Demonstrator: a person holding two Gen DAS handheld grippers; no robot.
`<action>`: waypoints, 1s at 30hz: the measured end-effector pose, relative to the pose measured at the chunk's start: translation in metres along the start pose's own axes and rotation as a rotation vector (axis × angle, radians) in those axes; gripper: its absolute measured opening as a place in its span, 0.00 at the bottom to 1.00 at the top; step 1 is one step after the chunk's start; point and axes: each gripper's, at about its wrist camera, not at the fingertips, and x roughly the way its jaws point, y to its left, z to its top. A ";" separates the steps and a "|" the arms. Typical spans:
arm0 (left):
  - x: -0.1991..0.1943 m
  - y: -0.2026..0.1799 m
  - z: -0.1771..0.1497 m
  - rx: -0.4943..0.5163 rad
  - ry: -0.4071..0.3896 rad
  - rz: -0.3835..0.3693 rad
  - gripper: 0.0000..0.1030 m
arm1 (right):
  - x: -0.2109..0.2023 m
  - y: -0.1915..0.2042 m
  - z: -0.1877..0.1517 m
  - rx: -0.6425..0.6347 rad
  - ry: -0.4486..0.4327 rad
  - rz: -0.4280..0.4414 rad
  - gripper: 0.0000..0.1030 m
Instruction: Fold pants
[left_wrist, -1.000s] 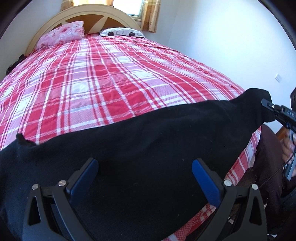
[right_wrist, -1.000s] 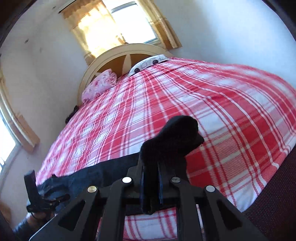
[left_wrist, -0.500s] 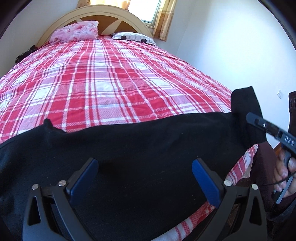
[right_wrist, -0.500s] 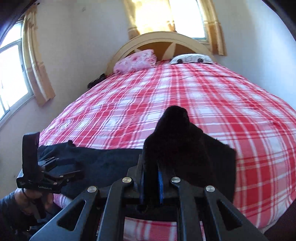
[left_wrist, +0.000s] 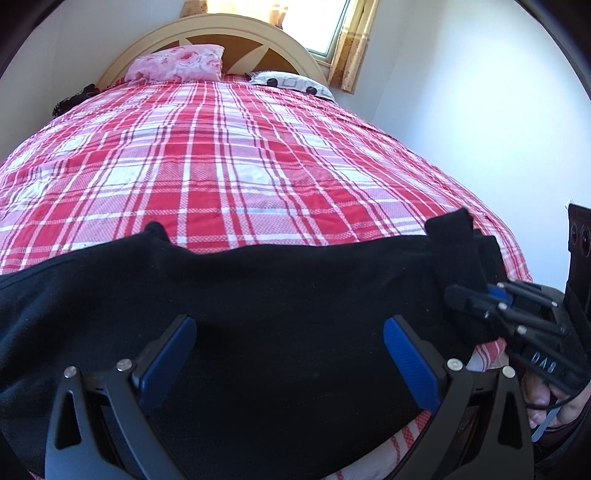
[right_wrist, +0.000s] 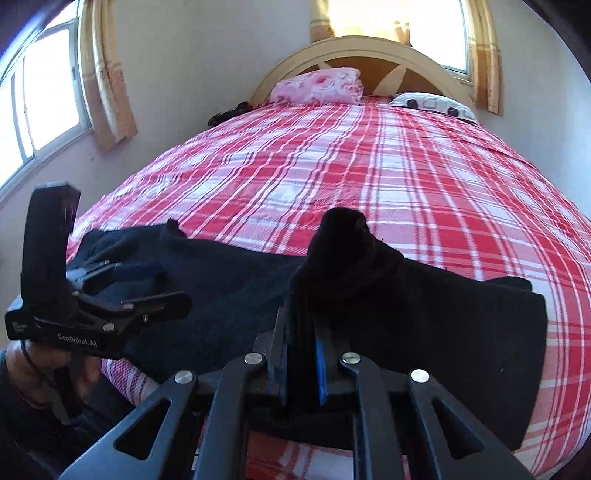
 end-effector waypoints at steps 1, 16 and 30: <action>-0.001 0.001 0.000 -0.001 -0.003 0.003 1.00 | 0.003 0.005 -0.001 -0.013 0.005 0.002 0.11; 0.000 0.006 -0.001 -0.010 0.000 0.009 1.00 | 0.040 0.034 -0.011 -0.122 0.079 -0.004 0.15; -0.005 -0.050 0.040 0.157 -0.029 -0.042 1.00 | -0.063 -0.090 -0.014 0.186 0.017 0.033 0.39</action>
